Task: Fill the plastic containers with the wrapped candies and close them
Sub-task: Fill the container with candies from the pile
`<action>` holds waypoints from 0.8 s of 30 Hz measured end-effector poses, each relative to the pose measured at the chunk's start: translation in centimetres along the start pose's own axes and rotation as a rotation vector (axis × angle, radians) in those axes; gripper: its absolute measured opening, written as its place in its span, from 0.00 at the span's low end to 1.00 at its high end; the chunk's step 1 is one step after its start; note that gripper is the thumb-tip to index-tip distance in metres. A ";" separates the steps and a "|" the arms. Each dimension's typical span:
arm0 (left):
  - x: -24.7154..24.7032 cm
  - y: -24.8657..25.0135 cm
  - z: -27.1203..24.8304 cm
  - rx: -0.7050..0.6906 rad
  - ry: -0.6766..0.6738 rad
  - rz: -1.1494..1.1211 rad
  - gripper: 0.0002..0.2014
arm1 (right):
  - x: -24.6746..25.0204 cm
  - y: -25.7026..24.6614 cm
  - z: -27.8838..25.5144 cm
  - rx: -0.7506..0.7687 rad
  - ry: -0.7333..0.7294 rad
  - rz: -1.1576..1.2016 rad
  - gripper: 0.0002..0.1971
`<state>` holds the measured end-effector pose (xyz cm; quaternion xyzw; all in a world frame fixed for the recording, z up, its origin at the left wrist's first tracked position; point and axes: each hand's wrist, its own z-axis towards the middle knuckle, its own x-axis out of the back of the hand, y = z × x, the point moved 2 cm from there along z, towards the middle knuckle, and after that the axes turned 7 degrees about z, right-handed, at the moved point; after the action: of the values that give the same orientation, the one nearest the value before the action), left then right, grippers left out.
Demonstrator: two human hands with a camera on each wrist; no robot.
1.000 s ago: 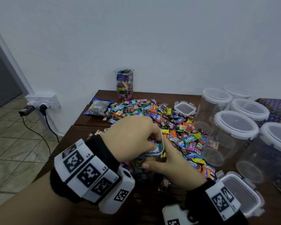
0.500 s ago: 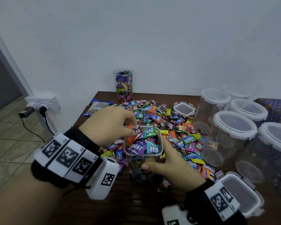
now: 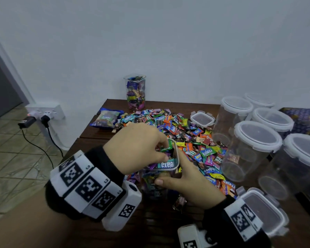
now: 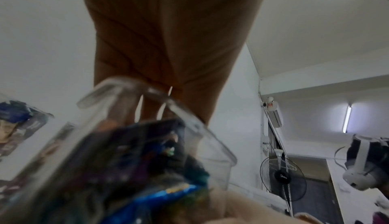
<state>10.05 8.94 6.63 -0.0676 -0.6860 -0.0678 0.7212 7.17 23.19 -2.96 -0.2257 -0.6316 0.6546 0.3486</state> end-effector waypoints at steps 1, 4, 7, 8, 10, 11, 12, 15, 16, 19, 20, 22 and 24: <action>0.0 0.1 0.0 -0.003 -0.002 0.007 0.17 | 0.0 0.1 0.0 -0.002 0.002 0.004 0.39; 0.4 -0.3 -0.5 0.004 0.041 -0.103 0.15 | 0.0 0.1 0.0 -0.005 0.001 0.006 0.39; 1.0 -1.1 -1.5 0.018 0.059 -0.283 0.14 | 0.0 0.1 -0.1 0.010 0.002 0.021 0.37; 1.1 -1.3 -1.7 0.013 0.033 -0.288 0.14 | 0.0 0.1 -0.1 0.017 0.009 0.015 0.37; 0.9 -1.4 -1.8 -0.005 -0.005 -0.236 0.13 | 0.0 0.2 -0.1 0.021 0.022 -0.011 0.38; 0.7 -1.4 -1.8 -0.012 -0.007 -0.197 0.13 | -0.1 0.2 -0.2 0.017 0.020 -0.026 0.38; 0.5 -1.3 -1.7 -0.016 -0.002 -0.162 0.12 | -0.1 0.3 -0.3 0.005 0.020 -0.050 0.38; 0.1 -1.3 -1.4 -0.017 0.037 -0.118 0.06 | 0.1 1.2 -0.7 -0.040 0.042 -0.195 0.40; -0.1 -1.3 -1.4 -0.018 0.056 -0.122 0.06 | 0.2 1.8 -0.9 -0.062 0.051 -0.264 0.44; -0.3 -1.0 -1.4 -0.013 0.114 -0.149 0.11 | 0.4 3.6 -1.4 -0.143 0.080 -0.513 0.52; -0.3 -0.9 -1.4 -0.011 0.138 -0.156 0.11 | 0.5 4.0 -1.6 -0.170 0.078 -0.582 0.51; -0.4 -0.8 -1.3 -0.001 0.190 -0.184 0.11 | 0.5 4.6 -1.4 -0.217 0.060 -0.696 0.45; -0.5 -0.7 -1.3 0.019 0.245 -0.219 0.11 | 0.6 5.2 -0.9 -0.240 0.070 -0.785 0.39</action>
<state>11.16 7.97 6.05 0.0233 -0.5970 -0.1473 0.7882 6.56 24.40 -8.05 -0.0288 -0.7294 0.3854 0.5644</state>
